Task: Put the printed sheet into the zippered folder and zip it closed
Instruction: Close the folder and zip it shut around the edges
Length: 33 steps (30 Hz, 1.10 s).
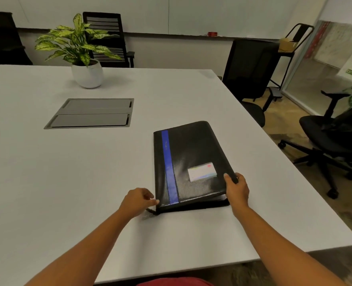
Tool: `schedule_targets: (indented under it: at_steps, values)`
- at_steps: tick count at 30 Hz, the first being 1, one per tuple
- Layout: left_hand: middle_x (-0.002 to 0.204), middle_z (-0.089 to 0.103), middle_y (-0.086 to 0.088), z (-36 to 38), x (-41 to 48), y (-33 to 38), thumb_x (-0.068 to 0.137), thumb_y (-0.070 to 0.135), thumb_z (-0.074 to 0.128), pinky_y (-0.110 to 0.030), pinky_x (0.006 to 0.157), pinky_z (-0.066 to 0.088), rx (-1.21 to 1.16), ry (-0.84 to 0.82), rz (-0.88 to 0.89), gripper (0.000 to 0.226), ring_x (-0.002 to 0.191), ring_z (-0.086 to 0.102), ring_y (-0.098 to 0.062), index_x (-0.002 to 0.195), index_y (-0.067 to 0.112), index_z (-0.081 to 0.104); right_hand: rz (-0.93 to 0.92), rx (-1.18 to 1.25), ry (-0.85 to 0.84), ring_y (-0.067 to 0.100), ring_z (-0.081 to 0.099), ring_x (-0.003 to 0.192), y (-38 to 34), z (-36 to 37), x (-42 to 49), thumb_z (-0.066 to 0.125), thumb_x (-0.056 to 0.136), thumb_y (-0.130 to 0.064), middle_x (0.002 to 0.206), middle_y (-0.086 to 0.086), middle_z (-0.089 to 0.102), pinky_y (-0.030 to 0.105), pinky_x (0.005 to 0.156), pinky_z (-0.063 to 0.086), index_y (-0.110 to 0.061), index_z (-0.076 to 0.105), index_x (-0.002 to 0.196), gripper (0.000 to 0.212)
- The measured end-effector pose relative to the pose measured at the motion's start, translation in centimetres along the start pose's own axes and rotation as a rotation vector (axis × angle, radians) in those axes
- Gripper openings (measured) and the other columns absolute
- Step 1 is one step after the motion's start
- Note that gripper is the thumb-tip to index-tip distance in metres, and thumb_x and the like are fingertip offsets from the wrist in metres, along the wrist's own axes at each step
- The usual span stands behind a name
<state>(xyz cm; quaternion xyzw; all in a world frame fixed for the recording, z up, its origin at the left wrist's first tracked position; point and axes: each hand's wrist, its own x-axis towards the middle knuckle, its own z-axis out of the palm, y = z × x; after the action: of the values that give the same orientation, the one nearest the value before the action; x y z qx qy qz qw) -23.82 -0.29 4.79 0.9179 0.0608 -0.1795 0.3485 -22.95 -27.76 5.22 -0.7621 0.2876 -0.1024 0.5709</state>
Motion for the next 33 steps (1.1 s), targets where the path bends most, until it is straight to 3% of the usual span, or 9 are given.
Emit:
schedule_targets:
  at_steps: [4, 9, 12, 16, 21, 28, 31, 33]
  values:
    - [0.118, 0.061, -0.002, 1.1, -0.3, -1.3, 0.073, 0.035, 0.075, -0.025, 0.085, 0.047, 0.141, -0.103, 0.025, 0.049, 0.1, 0.059, -0.014, 0.117, 0.018, 0.06, 0.053, -0.225, -0.098, 0.035, 0.049, 0.117, 1.8, -0.4, 0.1, 0.057, 0.089, -0.026, 0.132, 0.019, 0.048, 0.042, 0.096, 0.045, -0.004, 0.04, 0.132, 0.051]
    - [0.116, 0.065, 0.0, 2.1, -0.4, -1.8, 0.076, 0.025, 0.072, -0.026, 0.09, 0.045, 0.261, -0.077, 0.062, 0.042, 0.107, 0.059, -0.016, 0.116, 0.019, 0.062, -0.157, -0.741, -0.238, 0.033, 0.024, 0.137, 3.3, -0.6, -0.3, 0.061, 0.084, -0.037, 0.149, 0.013, 0.028, 0.045, 0.107, 0.033, -0.011, 0.035, 0.137, 0.065]
    - [0.107, 0.07, 0.003, 2.2, -0.6, -2.1, 0.081, 0.021, 0.064, -0.025, 0.086, 0.042, 0.328, 0.021, 0.067, 0.026, 0.101, 0.062, -0.015, 0.106, 0.024, 0.068, -0.212, -0.947, -0.4, 0.031, 0.01, 0.142, 3.9, -0.6, -0.4, 0.055, 0.083, -0.052, 0.155, 0.009, 0.012, 0.048, 0.111, 0.028, -0.02, 0.02, 0.143, 0.077]
    - [0.094, 0.072, 0.001, 2.2, -0.8, -2.4, 0.081, 0.021, 0.064, -0.02, 0.07, 0.038, 0.314, 0.087, 0.067, 0.019, 0.086, 0.063, -0.016, 0.097, 0.022, 0.072, -0.222, -1.151, -0.483, 0.029, 0.004, 0.144, 4.6, -0.9, 0.2, 0.039, 0.086, -0.063, 0.157, 0.008, 0.001, 0.055, 0.113, 0.018, -0.024, 0.006, 0.146, 0.079]
    - [0.066, 0.057, 0.006, 2.0, -0.8, -2.8, 0.077, 0.016, 0.069, -0.017, 0.051, 0.032, 0.164, 0.096, 0.038, 0.014, 0.068, 0.052, -0.013, 0.09, 0.016, 0.074, -0.244, -1.274, -0.493, 0.028, 0.006, 0.144, 4.6, -0.7, 0.7, 0.03, 0.087, -0.065, 0.157, 0.008, 0.002, 0.056, 0.114, 0.015, -0.023, 0.003, 0.146, 0.077]
    - [0.076, 0.06, 0.0, 2.4, -1.0, -3.0, 0.08, 0.018, 0.069, -0.017, 0.05, 0.031, 0.117, 0.088, 0.034, 0.014, 0.072, 0.053, -0.013, 0.092, 0.015, 0.074, -0.129, -1.333, -0.556, 0.032, 0.013, 0.143, 2.5, -0.4, 1.2, 0.04, 0.084, -0.064, 0.157, 0.007, 0.004, 0.06, 0.112, 0.014, -0.025, 0.006, 0.146, 0.081]
    - [0.079, 0.062, -0.002, 2.6, -1.1, -3.1, 0.082, 0.018, 0.067, -0.02, 0.055, 0.034, 0.083, 0.077, 0.03, 0.014, 0.074, 0.053, -0.014, 0.094, 0.013, 0.073, -0.056, -1.511, -0.589, 0.034, 0.027, 0.137, 0.0, 1.1, 0.0, 0.047, 0.082, -0.062, 0.153, 0.01, 0.023, 0.058, 0.11, 0.02, -0.019, 0.022, 0.143, 0.078]
    - [0.077, 0.06, -0.001, 2.8, -1.1, -3.1, 0.083, 0.017, 0.066, -0.019, 0.053, 0.032, 0.068, 0.075, 0.031, 0.013, 0.072, 0.052, -0.014, 0.094, 0.012, 0.073, -0.139, -1.52, -0.568, 0.031, 0.039, 0.13, -1.5, 2.6, -1.5, 0.053, 0.08, -0.058, 0.141, 0.009, 0.043, 0.051, 0.107, 0.03, -0.016, 0.041, 0.133, 0.068]
